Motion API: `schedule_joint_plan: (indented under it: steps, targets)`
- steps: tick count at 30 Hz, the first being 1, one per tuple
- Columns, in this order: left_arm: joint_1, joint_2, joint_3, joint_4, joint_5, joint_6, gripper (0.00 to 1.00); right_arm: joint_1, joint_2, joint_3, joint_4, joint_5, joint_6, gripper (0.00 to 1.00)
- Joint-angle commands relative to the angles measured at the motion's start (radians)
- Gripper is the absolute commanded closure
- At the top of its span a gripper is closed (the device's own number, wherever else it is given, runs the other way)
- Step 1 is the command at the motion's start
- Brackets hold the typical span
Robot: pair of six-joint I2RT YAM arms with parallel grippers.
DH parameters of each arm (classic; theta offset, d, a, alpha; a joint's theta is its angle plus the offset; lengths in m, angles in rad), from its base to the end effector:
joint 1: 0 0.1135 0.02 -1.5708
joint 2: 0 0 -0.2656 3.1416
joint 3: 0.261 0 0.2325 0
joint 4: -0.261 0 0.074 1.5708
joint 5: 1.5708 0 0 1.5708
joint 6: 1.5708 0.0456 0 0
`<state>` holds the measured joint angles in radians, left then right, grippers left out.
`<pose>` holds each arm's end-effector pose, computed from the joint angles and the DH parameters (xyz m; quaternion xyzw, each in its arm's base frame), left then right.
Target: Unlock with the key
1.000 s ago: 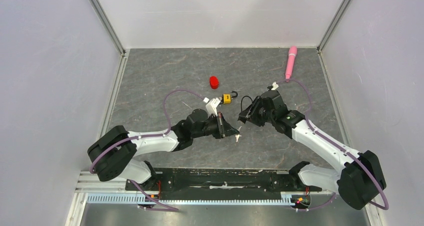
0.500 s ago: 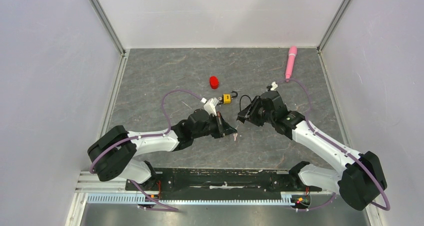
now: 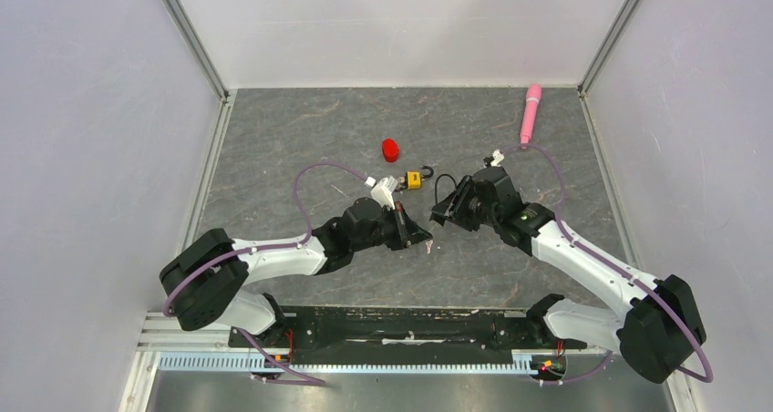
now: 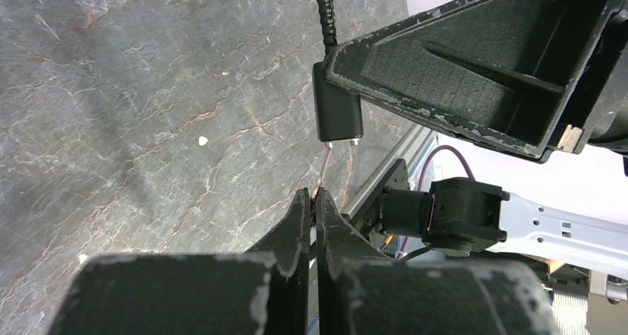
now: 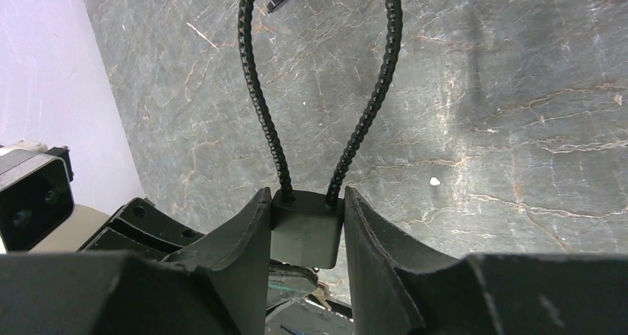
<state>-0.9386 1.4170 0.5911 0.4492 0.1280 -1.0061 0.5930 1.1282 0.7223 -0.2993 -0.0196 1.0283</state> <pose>0.1646 -0.2346 0.2076 0.0081 0.8260 -0.4933 0.2724 0.1881 0.1278 0.2424 0.1920 0.8872 0.3101 0.2825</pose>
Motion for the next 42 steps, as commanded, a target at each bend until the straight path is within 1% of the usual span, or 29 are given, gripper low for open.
schedule_joint_plan:
  steps: [1,35,42]
  targets:
    - [-0.004,-0.018,0.045,0.006,-0.037,0.0,0.98,0.013,-0.024,0.011,0.051,0.047,0.004,1.0]
    - [-0.005,-0.039,0.028,0.008,-0.069,-0.009,0.98,0.045,-0.004,0.012,0.06,0.075,-0.002,1.0]
    - [-0.005,-0.048,0.052,-0.062,-0.116,-0.023,0.98,0.064,-0.001,0.015,0.061,0.11,-0.007,1.0]
